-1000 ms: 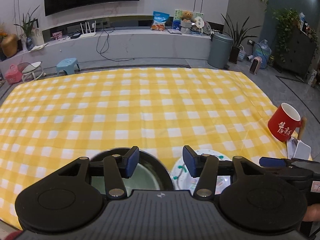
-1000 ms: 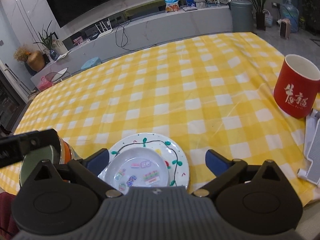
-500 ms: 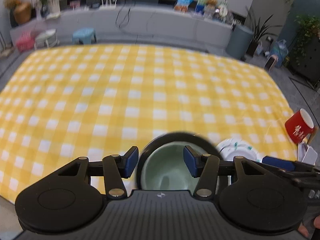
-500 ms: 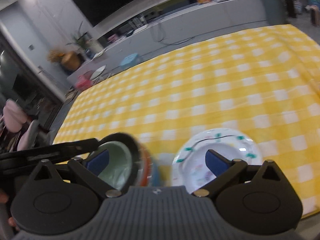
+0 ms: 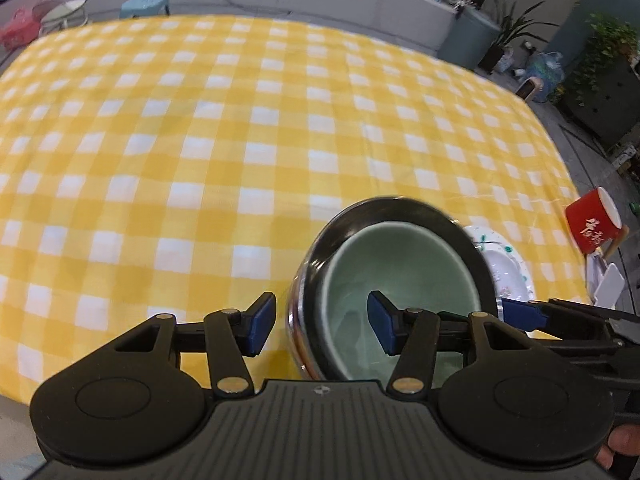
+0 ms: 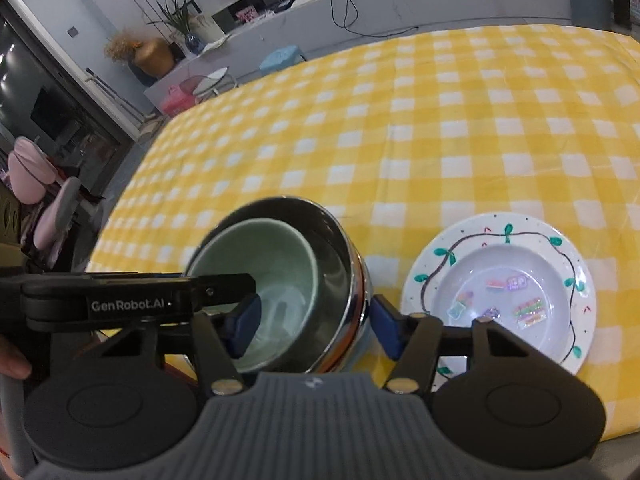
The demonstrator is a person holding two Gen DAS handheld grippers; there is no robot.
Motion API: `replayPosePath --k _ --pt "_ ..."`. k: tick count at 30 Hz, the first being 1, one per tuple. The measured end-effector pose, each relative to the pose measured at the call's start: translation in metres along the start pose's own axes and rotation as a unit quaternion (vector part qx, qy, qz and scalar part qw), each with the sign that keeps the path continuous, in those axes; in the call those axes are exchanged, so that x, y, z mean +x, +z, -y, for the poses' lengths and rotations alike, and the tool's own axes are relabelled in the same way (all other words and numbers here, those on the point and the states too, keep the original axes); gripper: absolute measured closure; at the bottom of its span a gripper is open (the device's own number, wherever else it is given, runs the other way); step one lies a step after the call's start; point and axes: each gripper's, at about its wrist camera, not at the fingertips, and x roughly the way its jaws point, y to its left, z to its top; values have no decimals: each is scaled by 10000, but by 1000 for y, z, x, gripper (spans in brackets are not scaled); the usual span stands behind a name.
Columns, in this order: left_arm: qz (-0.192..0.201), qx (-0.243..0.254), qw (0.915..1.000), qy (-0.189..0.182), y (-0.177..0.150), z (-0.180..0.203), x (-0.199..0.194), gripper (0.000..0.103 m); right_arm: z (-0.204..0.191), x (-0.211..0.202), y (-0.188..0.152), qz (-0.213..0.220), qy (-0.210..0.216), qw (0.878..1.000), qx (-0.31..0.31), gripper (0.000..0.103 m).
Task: Organize plates and bowls
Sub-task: 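Move the left gripper to the steel bowl stack rim and close, then lift the bowl stack by its rim with the left gripper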
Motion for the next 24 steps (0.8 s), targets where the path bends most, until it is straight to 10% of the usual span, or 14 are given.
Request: replayPosePath --k 11,24 --pt "-90 -553 9978 -367 0 -19 14 50 -14 37 9 -279 -532 9976 -339 51" --pt "-135 -941 9939 -556 -3 -24 25 26 -7 49 10 -464 -86 9966 -682 47"
